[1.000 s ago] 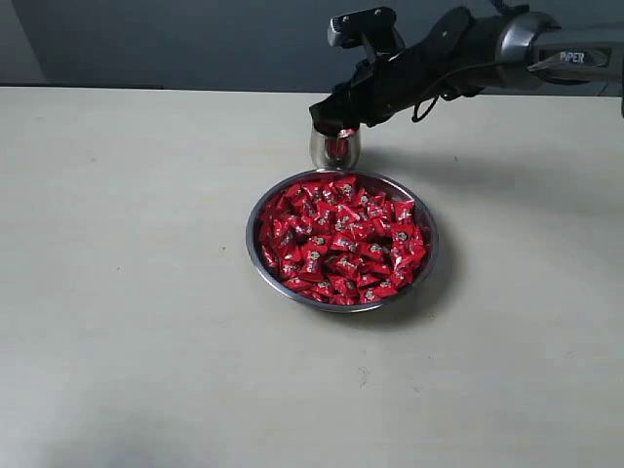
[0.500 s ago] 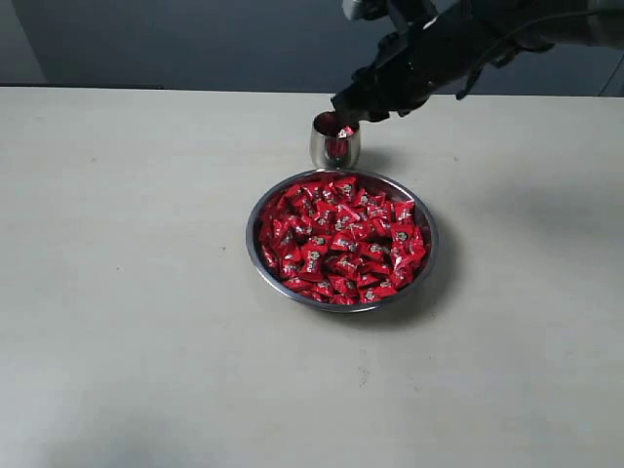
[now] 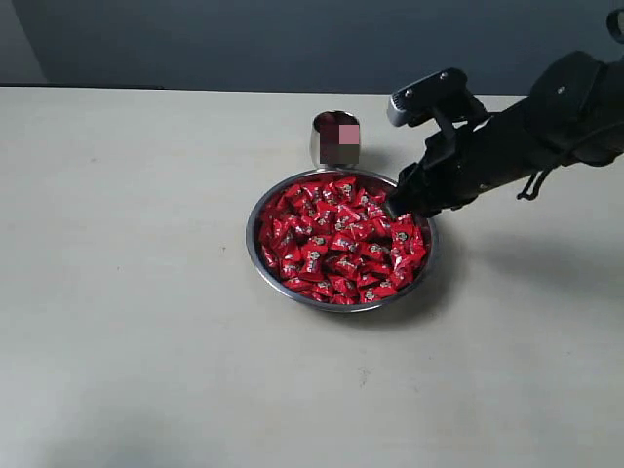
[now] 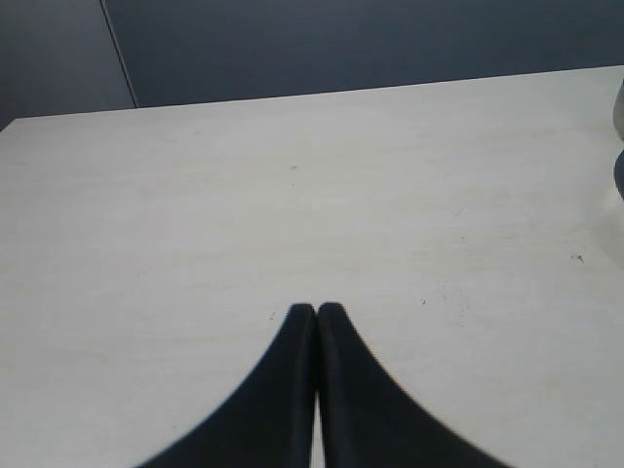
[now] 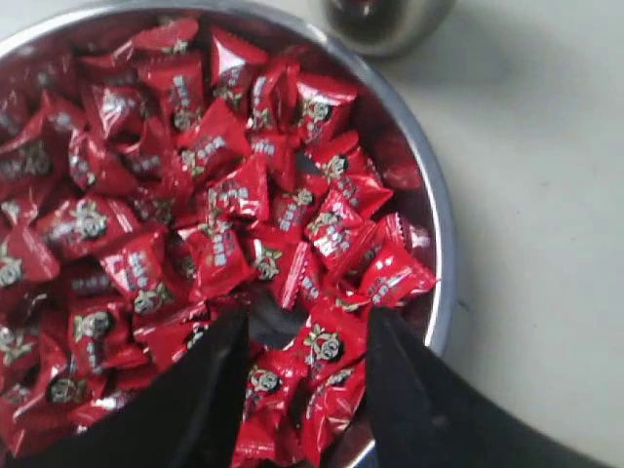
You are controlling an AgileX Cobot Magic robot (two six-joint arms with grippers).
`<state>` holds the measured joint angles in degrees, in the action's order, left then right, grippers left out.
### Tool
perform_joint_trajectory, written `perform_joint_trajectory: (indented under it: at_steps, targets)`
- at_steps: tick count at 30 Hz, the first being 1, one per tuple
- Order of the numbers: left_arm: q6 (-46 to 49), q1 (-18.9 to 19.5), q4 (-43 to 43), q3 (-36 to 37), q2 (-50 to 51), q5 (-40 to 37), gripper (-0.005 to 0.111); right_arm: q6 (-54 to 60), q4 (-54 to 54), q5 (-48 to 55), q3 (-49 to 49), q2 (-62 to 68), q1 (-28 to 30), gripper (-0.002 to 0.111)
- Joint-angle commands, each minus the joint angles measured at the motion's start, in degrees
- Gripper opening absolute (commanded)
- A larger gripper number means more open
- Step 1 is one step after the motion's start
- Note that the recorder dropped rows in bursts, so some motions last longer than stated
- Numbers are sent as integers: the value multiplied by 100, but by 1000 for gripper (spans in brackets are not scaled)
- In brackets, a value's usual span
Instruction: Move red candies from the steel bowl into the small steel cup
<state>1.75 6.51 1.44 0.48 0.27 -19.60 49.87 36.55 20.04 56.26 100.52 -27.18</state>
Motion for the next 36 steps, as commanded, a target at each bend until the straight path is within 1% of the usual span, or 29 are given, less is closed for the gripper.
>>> perform_joint_trajectory:
  at_steps: [1, 10, 16, 19, 27, 36]
  targets:
    - [-7, -31, 11, -48, -27, 30, 0, 570, 154, 41, -64, -34, -85, 39]
    - [-7, -31, 11, -48, -27, 30, 0, 1222, 151, 15, -53, 251, -163, 39]
    - [-7, -31, 11, -48, -27, 30, 0, 1657, 401, 126, -53, 300, -299, 39]
    - [-7, -31, 11, -48, -27, 30, 0, 1669, 401, 102, -53, 300, -421, 39]
    - [-7, -31, 11, -48, -27, 30, 0, 1666, 389, 41, -53, 300, -421, 39]
    - [-7, -31, 11, -48, -27, 30, 0, 1144, 401, -161, -53, 300, -421, 39]
